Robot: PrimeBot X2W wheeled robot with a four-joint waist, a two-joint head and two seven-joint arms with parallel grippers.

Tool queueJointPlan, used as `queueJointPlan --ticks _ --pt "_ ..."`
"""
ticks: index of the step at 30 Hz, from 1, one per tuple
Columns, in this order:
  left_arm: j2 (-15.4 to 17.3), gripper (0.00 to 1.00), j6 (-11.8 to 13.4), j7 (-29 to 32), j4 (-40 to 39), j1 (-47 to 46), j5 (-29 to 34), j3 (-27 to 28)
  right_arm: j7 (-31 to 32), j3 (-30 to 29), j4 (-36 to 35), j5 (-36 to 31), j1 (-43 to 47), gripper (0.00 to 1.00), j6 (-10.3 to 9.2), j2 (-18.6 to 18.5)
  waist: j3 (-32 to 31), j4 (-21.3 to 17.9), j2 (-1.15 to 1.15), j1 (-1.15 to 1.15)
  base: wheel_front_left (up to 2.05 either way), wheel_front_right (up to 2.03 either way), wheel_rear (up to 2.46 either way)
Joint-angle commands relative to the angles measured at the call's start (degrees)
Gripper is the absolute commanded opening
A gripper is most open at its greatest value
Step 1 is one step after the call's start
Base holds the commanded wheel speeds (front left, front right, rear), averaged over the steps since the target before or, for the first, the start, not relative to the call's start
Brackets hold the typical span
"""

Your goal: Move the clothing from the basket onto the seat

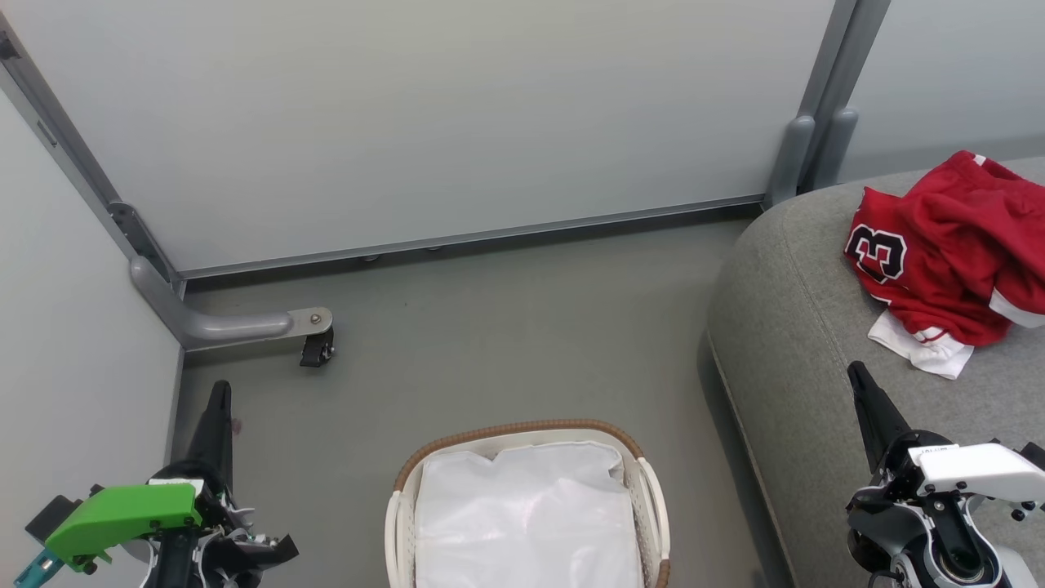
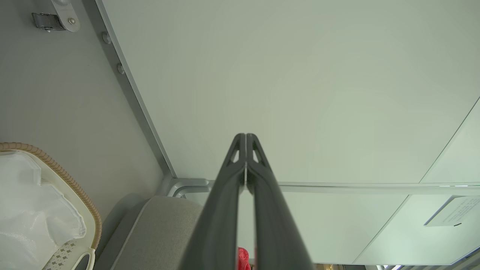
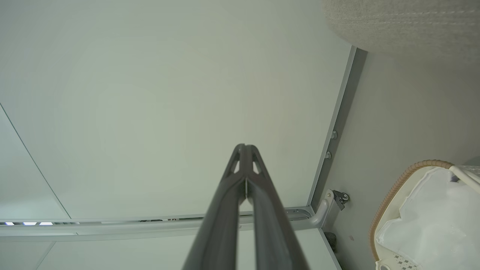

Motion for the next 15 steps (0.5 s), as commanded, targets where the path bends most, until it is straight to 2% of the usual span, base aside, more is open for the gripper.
queueJointPlan --ticks 1,15 --pt "0.35 0.00 -0.37 0.19 -0.09 -0.57 -0.23 0.15 0.07 -0.15 -0.22 0.19 0.63 0.00 0.02 -0.34 0.00 0.00 0.00 0.00 0.00 0.00 0.00" --pt "0.34 0.00 -0.38 0.19 -0.10 -0.57 -0.22 0.13 0.07 -0.14 -0.21 0.19 0.63 0.00 0.02 -0.34 0.00 0.00 0.00 0.00 0.00 0.00 0.00"
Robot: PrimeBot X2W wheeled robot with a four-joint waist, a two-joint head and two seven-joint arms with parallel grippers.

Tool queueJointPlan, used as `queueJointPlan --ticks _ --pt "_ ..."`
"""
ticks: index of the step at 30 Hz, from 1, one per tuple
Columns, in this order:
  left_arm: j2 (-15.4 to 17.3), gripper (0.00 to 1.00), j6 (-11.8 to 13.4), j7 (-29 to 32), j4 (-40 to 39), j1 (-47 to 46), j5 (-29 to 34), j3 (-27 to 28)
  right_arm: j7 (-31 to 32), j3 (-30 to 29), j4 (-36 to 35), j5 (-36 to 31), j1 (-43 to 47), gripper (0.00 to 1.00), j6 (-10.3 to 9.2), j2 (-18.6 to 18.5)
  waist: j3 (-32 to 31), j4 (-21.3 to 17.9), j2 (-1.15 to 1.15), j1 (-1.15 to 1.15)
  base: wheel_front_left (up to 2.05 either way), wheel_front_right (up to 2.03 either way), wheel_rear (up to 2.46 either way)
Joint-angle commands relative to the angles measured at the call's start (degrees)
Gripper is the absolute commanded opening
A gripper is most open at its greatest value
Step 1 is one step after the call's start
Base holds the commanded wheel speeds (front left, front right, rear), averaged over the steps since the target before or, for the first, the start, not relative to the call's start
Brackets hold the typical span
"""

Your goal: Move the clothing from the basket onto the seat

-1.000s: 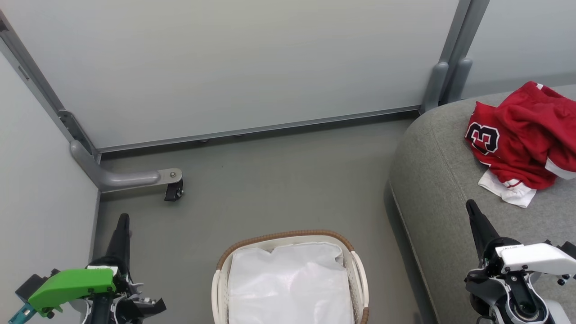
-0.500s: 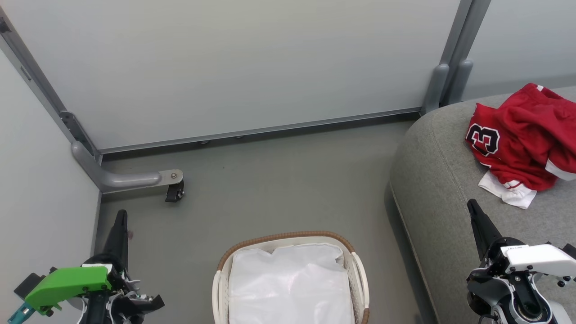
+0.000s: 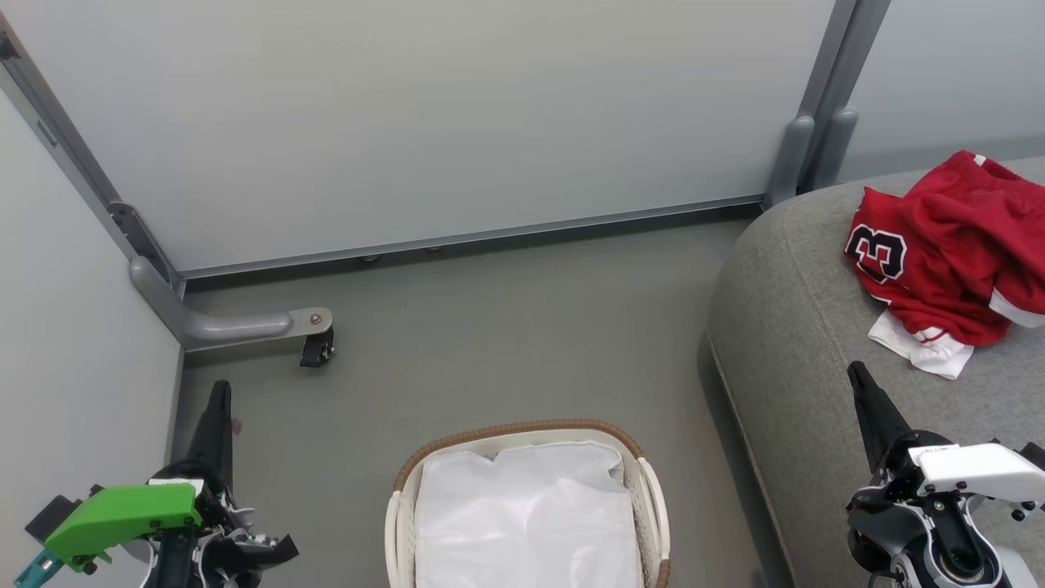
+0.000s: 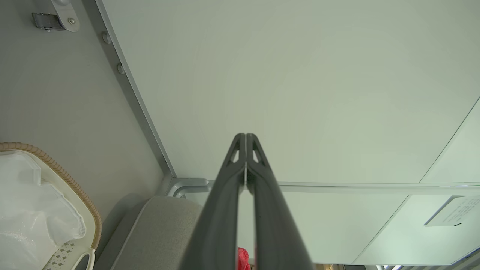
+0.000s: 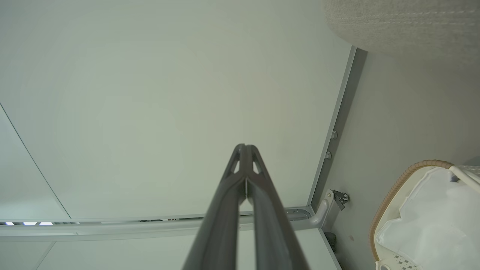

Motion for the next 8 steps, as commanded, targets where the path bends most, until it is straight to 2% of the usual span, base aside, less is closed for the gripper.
queueJointPlan --ticks 1,8 --pt "0.34 0.00 -0.36 0.19 -0.10 -0.57 -0.21 0.12 0.08 -0.13 -0.20 0.19 0.62 0.00 0.02 -0.34 0.00 0.00 0.00 0.00 0.00 0.00 0.00" --pt "0.34 0.00 -0.36 0.19 -0.10 -0.57 -0.20 0.12 0.07 -0.13 -0.20 0.19 0.62 0.00 0.02 -0.34 0.00 0.00 0.00 0.00 0.00 0.00 0.00"
